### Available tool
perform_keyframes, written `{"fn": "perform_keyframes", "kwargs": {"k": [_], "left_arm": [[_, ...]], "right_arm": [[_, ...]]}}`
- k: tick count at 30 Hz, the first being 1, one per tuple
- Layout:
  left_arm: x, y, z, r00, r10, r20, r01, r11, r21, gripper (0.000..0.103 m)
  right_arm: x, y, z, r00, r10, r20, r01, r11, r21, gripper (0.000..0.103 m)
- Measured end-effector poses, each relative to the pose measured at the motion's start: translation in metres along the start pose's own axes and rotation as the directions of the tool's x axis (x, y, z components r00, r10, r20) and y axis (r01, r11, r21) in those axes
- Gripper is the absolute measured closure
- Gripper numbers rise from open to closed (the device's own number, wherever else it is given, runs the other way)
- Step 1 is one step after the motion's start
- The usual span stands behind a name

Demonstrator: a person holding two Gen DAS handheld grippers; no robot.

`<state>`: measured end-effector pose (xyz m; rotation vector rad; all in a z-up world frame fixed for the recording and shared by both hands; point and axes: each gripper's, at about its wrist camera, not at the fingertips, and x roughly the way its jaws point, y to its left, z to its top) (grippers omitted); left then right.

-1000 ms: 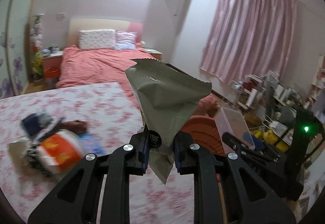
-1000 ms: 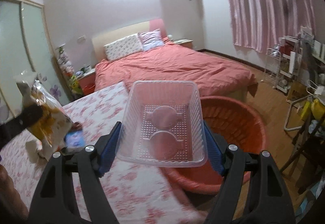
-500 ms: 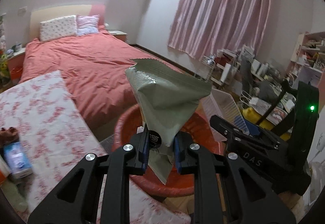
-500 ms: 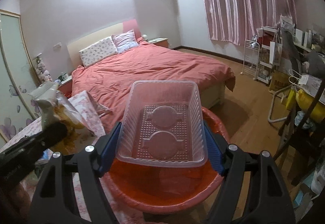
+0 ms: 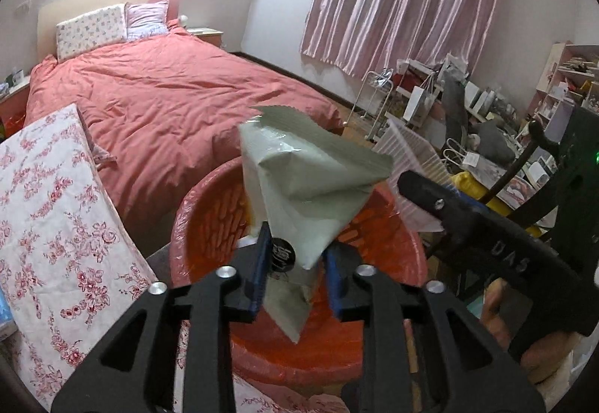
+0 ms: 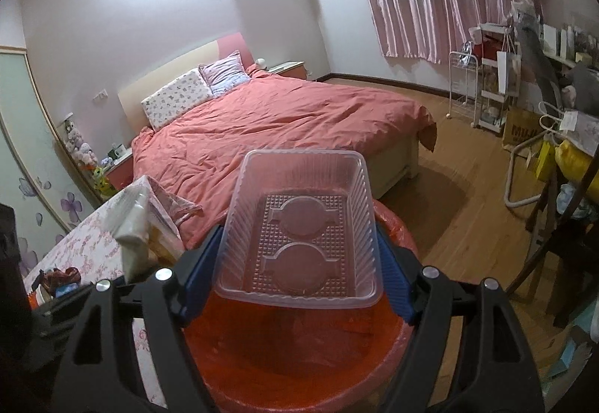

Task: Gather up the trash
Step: 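Open both tools to drop the bag and tray into the orange basket, then move both tools back toward the pile on the bed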

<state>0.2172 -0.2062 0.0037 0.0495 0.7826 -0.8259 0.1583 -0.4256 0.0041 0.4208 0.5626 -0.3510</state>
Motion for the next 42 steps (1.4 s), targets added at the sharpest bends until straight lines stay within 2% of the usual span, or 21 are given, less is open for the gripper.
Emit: {"fn": "perform_keyframes", "kwargs": {"k": [9,15,18,22,27,31,35,38,41,42], "left_arm": [[0.006,0.010,-0.008,0.997,0.053,-0.049,-0.054,0.998,-0.024,0.056],[-0.013,0.018,-0.010,0.994,0.104,-0.038,-0.105,0.994,-0.040,0.054],[-0.030,0.024,-0.013,0.990,0.138,-0.015,-0.138,0.989,-0.043,0.048],[-0.060,0.034,-0.021,0.979,0.202,0.021,-0.201,0.979,-0.041,0.045],[-0.102,0.055,-0.034,0.961,0.270,0.053,-0.266,0.961,-0.083,0.043],[-0.137,0.076,-0.047,0.940,0.330,0.082,-0.318,0.939,-0.132,0.043],[-0.172,0.103,-0.060,0.907,0.409,0.099,-0.388,0.904,-0.181,0.043],[-0.199,0.126,-0.073,0.875,0.472,0.110,-0.441,0.869,-0.224,0.043],[-0.223,0.150,-0.088,0.836,0.537,0.111,-0.496,0.827,-0.266,0.043],[-0.232,0.162,-0.094,0.818,0.566,0.104,-0.521,0.805,-0.283,0.043]], "right_arm": [[0.004,-0.008,-0.005,1.000,0.001,-0.017,-0.001,1.000,0.027,0.024],[-0.009,0.000,-0.005,1.000,-0.023,0.000,0.023,1.000,-0.005,0.024],[-0.020,0.014,-0.007,1.000,-0.023,0.011,0.024,0.999,-0.036,0.024],[-0.034,0.039,-0.013,1.000,0.001,0.014,0.000,0.997,-0.080,0.024],[-0.052,0.087,-0.027,0.998,0.064,0.004,-0.062,0.986,-0.158,0.024],[-0.059,0.130,-0.043,0.992,0.123,-0.022,-0.125,0.969,-0.214,0.024],[-0.063,0.171,-0.061,0.981,0.183,-0.061,-0.192,0.947,-0.259,0.024],[-0.067,0.203,-0.076,0.969,0.229,-0.092,-0.246,0.924,-0.293,0.025],[-0.070,0.237,-0.091,0.954,0.271,-0.126,-0.298,0.896,-0.330,0.025],[-0.070,0.250,-0.098,0.948,0.284,-0.141,-0.316,0.883,-0.346,0.025]]}}
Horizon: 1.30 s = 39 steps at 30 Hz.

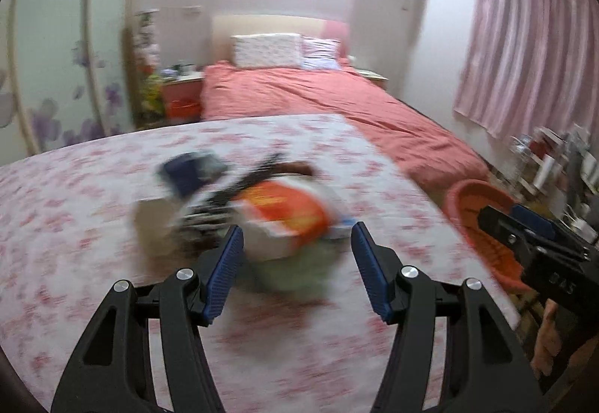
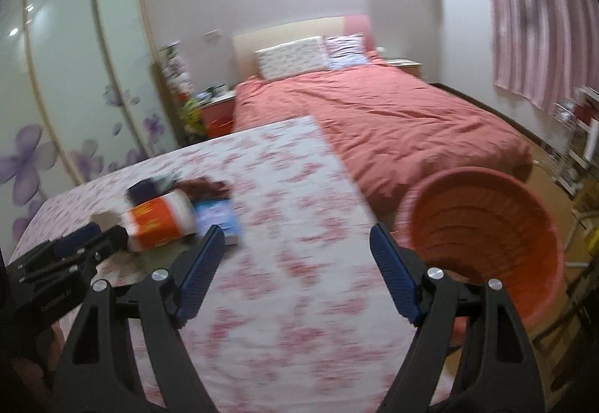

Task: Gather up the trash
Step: 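Move both tools back toward the pile on the bed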

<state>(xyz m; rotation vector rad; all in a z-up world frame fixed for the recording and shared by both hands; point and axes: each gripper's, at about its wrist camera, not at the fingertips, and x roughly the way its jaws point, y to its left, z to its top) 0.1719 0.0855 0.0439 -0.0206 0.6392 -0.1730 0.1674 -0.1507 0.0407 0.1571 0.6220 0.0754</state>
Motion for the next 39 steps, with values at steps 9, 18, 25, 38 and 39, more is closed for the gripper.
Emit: {"fn": "perform_keyframes", "kwargs": {"k": [9,18,25,38,39], "left_arm": [[-0.006,0.090,-0.020,0.991,0.129,-0.031,-0.132,0.981,-0.143,0.043],[-0.018,0.128,-0.036,0.984,0.172,-0.044,-0.178,0.965,-0.192,0.043],[-0.016,0.147,-0.040,0.978,0.198,-0.064,-0.207,0.953,-0.219,0.043],[-0.014,0.154,-0.040,0.980,0.186,-0.066,-0.196,0.954,-0.226,0.043],[-0.013,0.153,-0.040,0.981,0.184,-0.066,-0.195,0.955,-0.226,0.043]], "right_arm": [[0.029,0.090,-0.006,0.994,0.100,-0.038,-0.103,0.989,-0.108,0.026],[0.058,0.144,-0.008,0.997,0.064,-0.037,-0.071,0.975,-0.210,0.026],[0.074,0.157,-0.010,0.999,0.028,-0.020,-0.032,0.973,-0.229,0.026],[0.084,0.137,-0.015,0.999,-0.025,-0.032,0.018,0.981,-0.195,0.027],[0.084,0.134,-0.015,0.999,-0.031,-0.033,0.024,0.982,-0.189,0.027]]}}
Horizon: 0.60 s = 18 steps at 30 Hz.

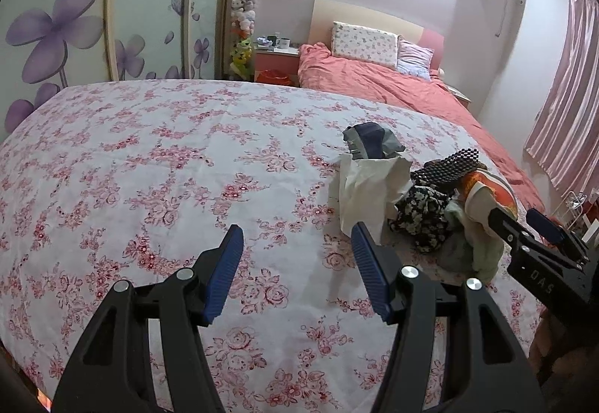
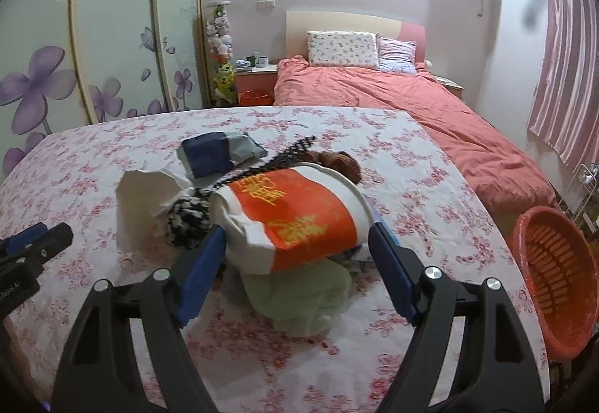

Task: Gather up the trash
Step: 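Move both tools back toward the pile on the bed, then grasp the orange-and-white paper cup with the right tool while the left tool grasps the white tissue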

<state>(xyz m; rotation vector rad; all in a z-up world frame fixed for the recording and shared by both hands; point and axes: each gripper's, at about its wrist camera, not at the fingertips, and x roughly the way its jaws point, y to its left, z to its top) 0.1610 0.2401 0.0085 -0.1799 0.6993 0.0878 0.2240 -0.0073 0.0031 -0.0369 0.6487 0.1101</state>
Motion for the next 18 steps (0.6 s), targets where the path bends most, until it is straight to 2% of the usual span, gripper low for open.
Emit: {"fn": "perform_keyframes", "kwargs": {"k": [7,12,18], "left_arm": [[0.001,-0.007,-0.001,1.000,-0.007,-0.004,0.007,1.000,0.011,0.043],[0.003,-0.010,-0.003,1.000,-0.026,-0.009,0.026,1.000,0.013,0.043],[0.007,-0.014,-0.003,0.998,-0.060,-0.015,0.060,0.998,0.014,0.043]], "right_arm": [[-0.001,-0.020,-0.003,0.998,-0.063,-0.001,0.063,0.998,0.014,0.027],[0.004,-0.047,-0.013,0.989,-0.137,-0.054,0.140,0.989,0.052,0.032],[-0.011,-0.069,-0.017,0.995,-0.096,-0.035,0.099,0.989,0.110,0.031]]}}
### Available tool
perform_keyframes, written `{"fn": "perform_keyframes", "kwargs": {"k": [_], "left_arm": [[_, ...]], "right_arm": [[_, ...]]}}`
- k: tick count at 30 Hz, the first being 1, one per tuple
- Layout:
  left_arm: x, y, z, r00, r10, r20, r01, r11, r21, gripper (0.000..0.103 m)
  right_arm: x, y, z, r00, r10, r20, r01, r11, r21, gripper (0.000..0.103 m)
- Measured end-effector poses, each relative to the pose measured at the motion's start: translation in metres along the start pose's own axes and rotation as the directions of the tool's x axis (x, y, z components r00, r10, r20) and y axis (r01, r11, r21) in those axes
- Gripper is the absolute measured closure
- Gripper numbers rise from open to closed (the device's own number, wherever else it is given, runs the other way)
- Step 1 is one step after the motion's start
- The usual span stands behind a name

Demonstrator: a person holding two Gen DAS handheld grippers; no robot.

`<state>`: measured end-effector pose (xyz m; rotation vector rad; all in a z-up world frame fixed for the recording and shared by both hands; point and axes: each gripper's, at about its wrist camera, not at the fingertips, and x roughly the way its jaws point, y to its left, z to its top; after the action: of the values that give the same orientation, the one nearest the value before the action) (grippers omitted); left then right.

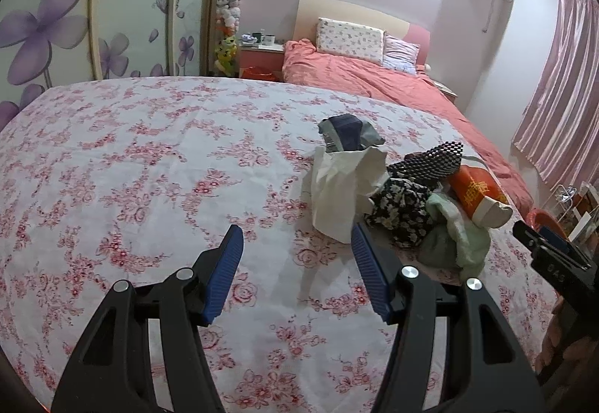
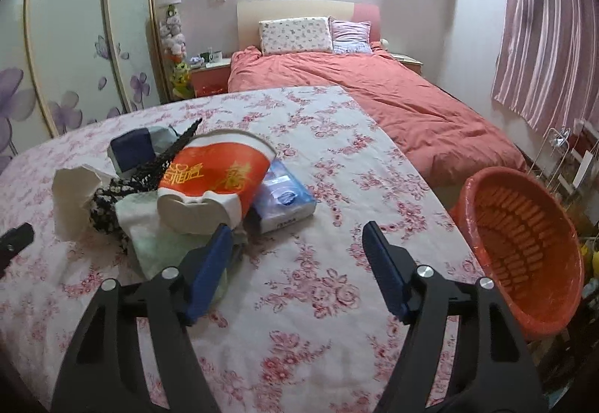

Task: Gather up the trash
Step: 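Grasp the orange-and-white paper cup with the right tool while the left tool grasps the white tissue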

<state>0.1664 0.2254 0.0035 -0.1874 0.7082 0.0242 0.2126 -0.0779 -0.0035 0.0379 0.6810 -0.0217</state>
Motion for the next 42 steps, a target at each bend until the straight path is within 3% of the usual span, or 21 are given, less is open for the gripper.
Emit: {"fn": "perform_keyframes", "kwargs": {"k": [7,15,16,19,32,38,42], "left_arm": [[-0.002,-0.004,0.001,1.000,-0.020,0.004,0.020,1.000,-0.003,0.042],[-0.003,-0.010,0.005,0.999,-0.033,0.013,0.033,0.999,-0.003,0.042],[-0.002,-0.011,0.006,0.999,-0.037,0.014,0.037,0.999,-0.003,0.042],[-0.001,-0.015,0.006,0.999,-0.047,0.016,0.047,0.999,0.001,0.042],[0.029,-0.030,0.015,0.999,-0.041,-0.011,0.041,0.999,-0.003,0.042],[0.052,-0.032,0.019,0.999,-0.015,-0.050,0.014,1.000,-0.009,0.062],[0.058,-0.030,0.020,0.998,-0.015,-0.060,0.014,1.000,-0.013,0.093]], "right_arm": [[0.003,0.018,0.018,0.994,0.110,-0.002,-0.110,0.993,0.052,0.021],[0.033,0.052,0.022,0.996,0.068,-0.052,-0.068,0.998,0.003,0.019],[0.036,0.053,0.023,0.997,0.063,-0.055,-0.063,0.998,0.002,0.020],[0.042,0.051,0.023,0.995,0.067,-0.075,-0.067,0.998,0.000,0.039],[0.002,0.000,0.014,0.997,0.078,0.001,-0.078,0.995,0.059,0.040],[-0.001,-0.014,0.012,0.998,0.066,0.000,-0.066,0.996,0.061,0.040],[0.000,-0.019,0.009,0.998,0.065,-0.002,-0.065,0.995,0.070,0.040]]}}
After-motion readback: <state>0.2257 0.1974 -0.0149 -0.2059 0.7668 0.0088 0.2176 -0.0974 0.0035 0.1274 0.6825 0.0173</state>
